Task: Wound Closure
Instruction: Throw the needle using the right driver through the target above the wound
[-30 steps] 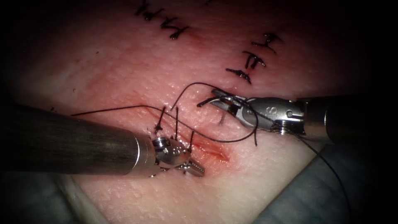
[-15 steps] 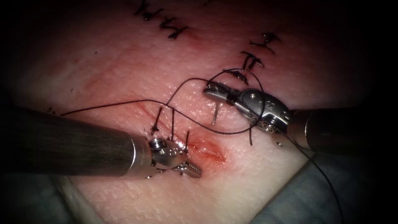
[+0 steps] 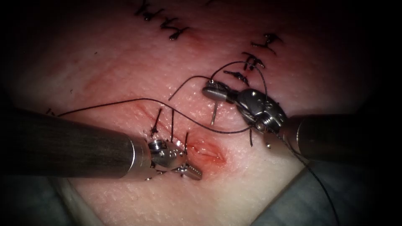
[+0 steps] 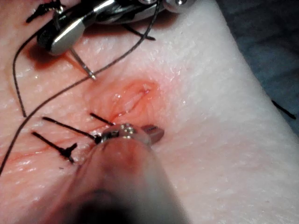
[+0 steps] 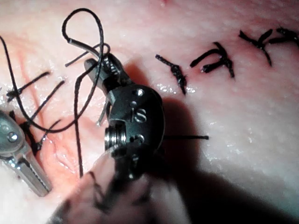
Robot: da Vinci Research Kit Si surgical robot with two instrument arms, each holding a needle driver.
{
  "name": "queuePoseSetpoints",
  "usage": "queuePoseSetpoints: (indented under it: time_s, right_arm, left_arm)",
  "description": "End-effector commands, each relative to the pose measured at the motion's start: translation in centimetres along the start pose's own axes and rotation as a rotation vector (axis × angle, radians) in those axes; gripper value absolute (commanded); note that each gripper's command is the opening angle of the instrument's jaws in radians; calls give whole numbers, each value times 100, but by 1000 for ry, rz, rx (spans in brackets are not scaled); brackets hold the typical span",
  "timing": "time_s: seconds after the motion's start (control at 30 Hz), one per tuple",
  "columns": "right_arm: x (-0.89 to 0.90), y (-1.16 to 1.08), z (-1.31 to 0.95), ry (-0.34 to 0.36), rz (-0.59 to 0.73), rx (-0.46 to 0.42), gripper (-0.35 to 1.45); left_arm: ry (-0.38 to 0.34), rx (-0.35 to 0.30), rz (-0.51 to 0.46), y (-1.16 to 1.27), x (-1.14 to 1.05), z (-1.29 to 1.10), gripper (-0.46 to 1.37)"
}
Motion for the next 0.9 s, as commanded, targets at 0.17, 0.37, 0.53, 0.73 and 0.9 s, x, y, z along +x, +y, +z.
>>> queuePoseSetpoints:
  time_s: [0.17, 0.37, 0.53, 0.73, 0.9]
  right_arm:
    - [-9, -1, 5, 66, 101, 68, -35]
    - [-15, -7, 13, 65, 191, 126, -35]
    - [-26, -12, 21, 58, 299, 162, -35]
    - [-38, -9, 26, 50, 447, 156, -35]
    - [-43, -9, 28, -10, 636, 138, -35]
  left_arm:
    - [0, -12, 2, -2, 0, 0, -35]
    - [0, -12, 2, -4, 0, 0, -35]
    - [0, -12, 2, -6, 1, 1, -35]
    - [1, -13, 2, -6, 2, 1, -35]
    - [1, -13, 2, -6, 3, 1, -35]
